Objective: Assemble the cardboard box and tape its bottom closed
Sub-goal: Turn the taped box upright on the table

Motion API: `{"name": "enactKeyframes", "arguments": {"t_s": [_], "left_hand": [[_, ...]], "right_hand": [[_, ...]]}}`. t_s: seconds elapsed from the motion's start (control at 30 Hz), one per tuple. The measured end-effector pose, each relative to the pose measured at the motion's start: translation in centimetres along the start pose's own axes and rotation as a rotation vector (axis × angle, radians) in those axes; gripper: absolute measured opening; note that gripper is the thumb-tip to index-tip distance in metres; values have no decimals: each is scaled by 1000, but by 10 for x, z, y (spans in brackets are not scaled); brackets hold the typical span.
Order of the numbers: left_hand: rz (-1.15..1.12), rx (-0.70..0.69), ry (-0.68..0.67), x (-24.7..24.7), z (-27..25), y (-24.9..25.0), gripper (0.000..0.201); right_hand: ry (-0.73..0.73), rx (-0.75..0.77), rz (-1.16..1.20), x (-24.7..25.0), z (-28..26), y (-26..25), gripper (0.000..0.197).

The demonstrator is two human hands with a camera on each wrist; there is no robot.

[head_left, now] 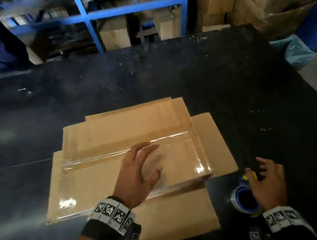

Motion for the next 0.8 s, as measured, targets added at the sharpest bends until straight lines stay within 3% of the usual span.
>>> {"name": "enactKeyframes", "arguments": {"t_s": [0.13,0.23,0.4,0.63,0.8], "left_hand": [[110,149,118,87,-11,-66,61],[231,293,180,138,-5,-111,76],[327,561,43,165,35,-163,89],[378,722,-128,147,79,-187,109],[394,740,-96,134,72,-197,114]], "right_hand": [[-66,179,-17,-6,3,-115,59],[-100,343,-72,-25,1,-197,61],[-238,639,-367,-87,9,-297,82],[-431,451,-656,-155,45,-308,127],[-443,430,-619,-159,44,-301,127]]}}
Point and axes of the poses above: each hand's wrist, its own z-axis towards the middle knuckle, its own x-axis out of the back of the hand, y = z × x, the point moved 6 cm from there along z, towards the middle knuckle, and after that the axes turned 3 degrees about -z, right-handed, at the moved point
